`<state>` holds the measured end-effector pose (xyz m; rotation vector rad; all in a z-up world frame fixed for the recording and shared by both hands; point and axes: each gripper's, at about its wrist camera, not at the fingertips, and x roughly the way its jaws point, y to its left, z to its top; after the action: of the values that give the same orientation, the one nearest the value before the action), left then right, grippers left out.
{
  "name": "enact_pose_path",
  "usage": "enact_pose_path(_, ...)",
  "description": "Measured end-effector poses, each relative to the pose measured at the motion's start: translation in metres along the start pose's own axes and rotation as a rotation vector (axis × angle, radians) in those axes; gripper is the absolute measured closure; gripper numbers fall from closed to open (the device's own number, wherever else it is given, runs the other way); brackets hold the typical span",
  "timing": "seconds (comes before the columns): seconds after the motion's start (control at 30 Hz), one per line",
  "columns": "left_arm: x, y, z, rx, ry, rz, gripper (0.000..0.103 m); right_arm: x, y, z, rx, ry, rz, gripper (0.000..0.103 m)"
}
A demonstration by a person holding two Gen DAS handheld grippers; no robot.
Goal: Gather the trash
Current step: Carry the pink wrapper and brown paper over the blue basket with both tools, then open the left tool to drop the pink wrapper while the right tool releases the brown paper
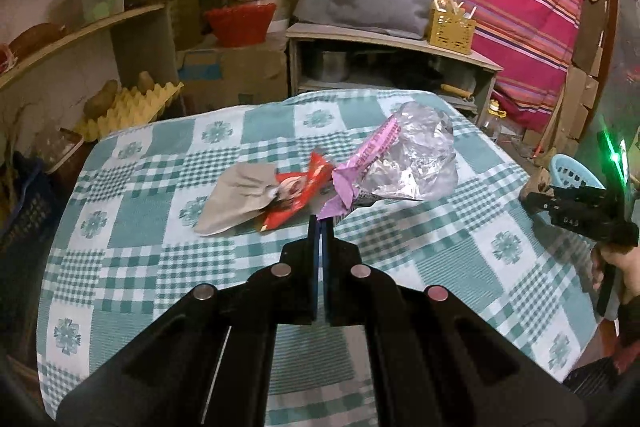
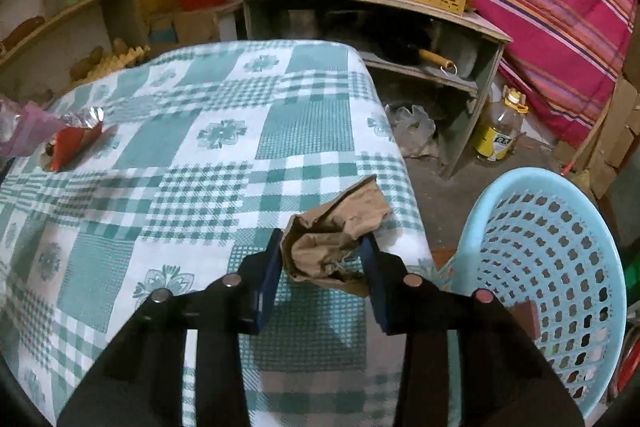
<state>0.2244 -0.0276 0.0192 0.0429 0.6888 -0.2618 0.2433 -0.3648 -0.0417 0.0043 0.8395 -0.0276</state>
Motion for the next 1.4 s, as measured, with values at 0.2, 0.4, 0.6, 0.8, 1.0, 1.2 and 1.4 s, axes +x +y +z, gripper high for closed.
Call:
enact_pose_path(0.2, -0.003, -0.042, 0.013, 0.035, -0.020, -0.039, 0.103, -0.043, -0.031, -0.003, 0.024, -0.075, 0.015, 0.065)
enact_pose_path(0.4, -0.004, -0.106, 0.025, 0.084, -0.043, -0.113, 0.103, -0.089, -0.090, -0.014, 0.077, -0.120, -0.039, 0.065)
enact_pose_path(0.6, 0.001, -0.187, 0.030, 0.159, -0.054, -0.204, 0.103, -0.119, -0.152, -0.033, 0.146, -0.131, -0.109, 0.065)
enact_pose_path(0.8, 0.013, -0.260, 0.025, 0.228, -0.033, -0.267, 0.103, -0.136, -0.201, -0.053, 0.208, -0.131, -0.153, 0.065)
enact_pose_path(1.0, 0.030, -0.313, 0.016, 0.281, 0.007, -0.303, 0.103, -0.137, -0.225, -0.066, 0.236, -0.122, -0.162, 0.065)
enact_pose_path(1.2, 0.048, -0.346, 0.011, 0.313, 0.040, -0.328, 0.103, -0.134, -0.234, -0.067, 0.247, -0.122, -0.155, 0.064)
enact_pose_path(1.4, 0.051, -0.354, 0.013, 0.305, 0.043, -0.346, 0.077, -0.132, -0.232, -0.067, 0.250, -0.122, -0.150, 0.064)
